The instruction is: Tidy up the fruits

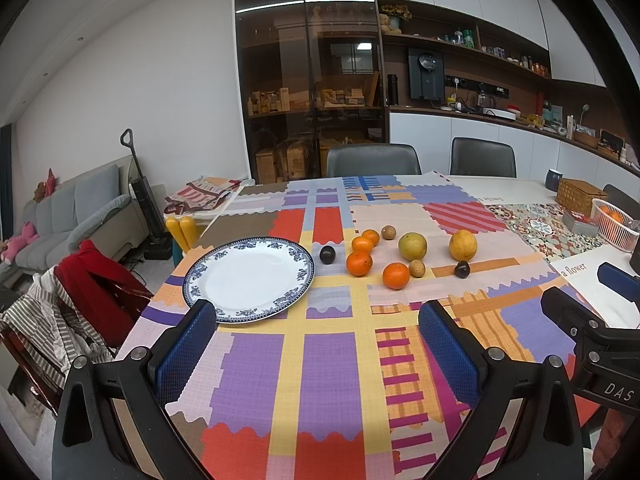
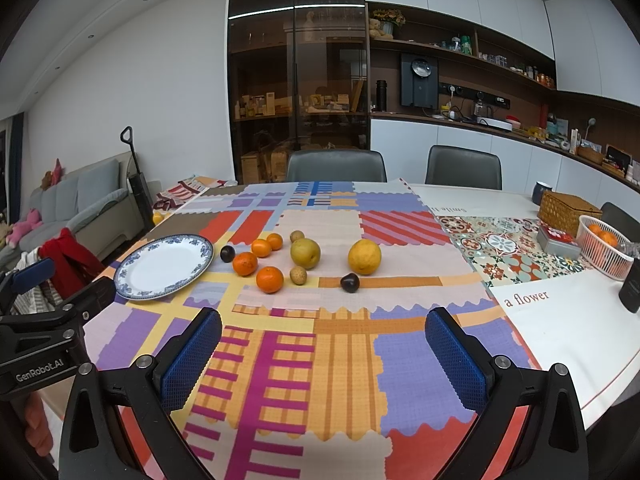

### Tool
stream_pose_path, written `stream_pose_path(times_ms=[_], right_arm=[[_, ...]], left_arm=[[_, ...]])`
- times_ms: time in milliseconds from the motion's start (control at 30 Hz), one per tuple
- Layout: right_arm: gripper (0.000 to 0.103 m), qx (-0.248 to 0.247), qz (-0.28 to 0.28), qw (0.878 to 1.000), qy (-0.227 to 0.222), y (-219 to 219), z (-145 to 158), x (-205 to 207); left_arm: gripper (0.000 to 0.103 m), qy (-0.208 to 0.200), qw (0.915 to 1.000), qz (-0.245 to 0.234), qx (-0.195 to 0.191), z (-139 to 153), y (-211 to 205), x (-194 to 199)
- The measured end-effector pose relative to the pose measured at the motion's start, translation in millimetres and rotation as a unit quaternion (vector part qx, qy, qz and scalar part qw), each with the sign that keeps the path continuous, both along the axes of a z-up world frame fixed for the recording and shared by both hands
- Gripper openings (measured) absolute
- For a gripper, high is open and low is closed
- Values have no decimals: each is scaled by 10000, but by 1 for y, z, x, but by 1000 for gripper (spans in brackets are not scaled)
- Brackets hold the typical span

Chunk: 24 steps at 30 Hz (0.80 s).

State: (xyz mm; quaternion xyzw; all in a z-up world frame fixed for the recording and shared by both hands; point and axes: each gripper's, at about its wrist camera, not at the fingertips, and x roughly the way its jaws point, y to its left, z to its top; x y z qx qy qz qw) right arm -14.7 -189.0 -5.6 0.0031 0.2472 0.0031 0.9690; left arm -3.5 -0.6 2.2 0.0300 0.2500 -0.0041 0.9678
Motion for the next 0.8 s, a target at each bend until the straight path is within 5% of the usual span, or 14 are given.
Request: stream_pose_path(times_ms=[800], right_arm=[[103,2,39,10000,91,0,-10,9]], left_arm=[[103,-7,9997,-230,17,-3,-6,8]])
